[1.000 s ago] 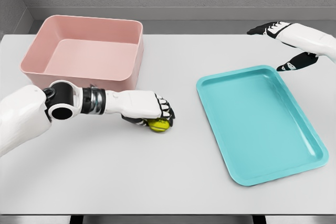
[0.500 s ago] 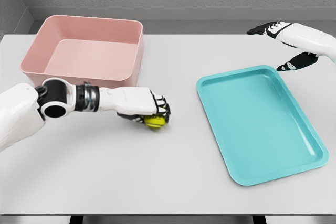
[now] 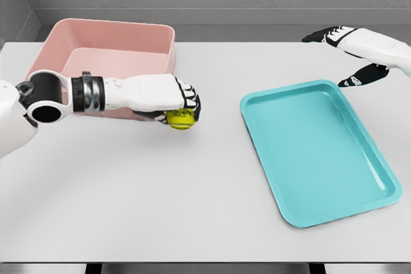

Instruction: Put the tennis from the blue tray into the pink basket with both arms

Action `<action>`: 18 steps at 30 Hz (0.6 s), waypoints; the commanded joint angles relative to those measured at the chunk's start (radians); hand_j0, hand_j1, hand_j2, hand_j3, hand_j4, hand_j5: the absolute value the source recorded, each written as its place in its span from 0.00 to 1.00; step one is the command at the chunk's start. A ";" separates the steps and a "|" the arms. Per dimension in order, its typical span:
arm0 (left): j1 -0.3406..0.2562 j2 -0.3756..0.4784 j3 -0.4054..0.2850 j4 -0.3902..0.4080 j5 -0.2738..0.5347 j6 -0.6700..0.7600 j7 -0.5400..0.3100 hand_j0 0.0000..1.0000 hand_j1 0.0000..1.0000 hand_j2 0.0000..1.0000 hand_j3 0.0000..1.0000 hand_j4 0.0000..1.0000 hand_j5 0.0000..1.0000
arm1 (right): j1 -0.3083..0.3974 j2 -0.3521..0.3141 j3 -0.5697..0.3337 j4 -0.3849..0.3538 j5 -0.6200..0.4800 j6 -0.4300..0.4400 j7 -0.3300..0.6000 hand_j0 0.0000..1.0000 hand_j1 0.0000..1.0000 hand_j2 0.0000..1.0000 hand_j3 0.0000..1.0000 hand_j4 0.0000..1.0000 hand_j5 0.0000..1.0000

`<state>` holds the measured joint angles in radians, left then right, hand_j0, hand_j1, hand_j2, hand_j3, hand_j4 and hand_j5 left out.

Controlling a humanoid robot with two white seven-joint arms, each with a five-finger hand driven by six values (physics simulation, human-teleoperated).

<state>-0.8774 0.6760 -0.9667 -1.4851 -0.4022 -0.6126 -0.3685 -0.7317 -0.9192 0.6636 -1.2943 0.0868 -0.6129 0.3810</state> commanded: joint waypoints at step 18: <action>-0.057 0.070 0.036 -0.001 0.062 0.002 -0.001 0.46 0.46 0.46 0.46 0.46 0.46 | 0.000 -0.001 -0.001 -0.005 -0.007 0.002 -0.001 1.00 1.00 1.00 1.00 1.00 1.00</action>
<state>-0.9388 0.7356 -0.9332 -1.4868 -0.3520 -0.6127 -0.3694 -0.7317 -0.9193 0.6636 -1.2983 0.0868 -0.6129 0.3810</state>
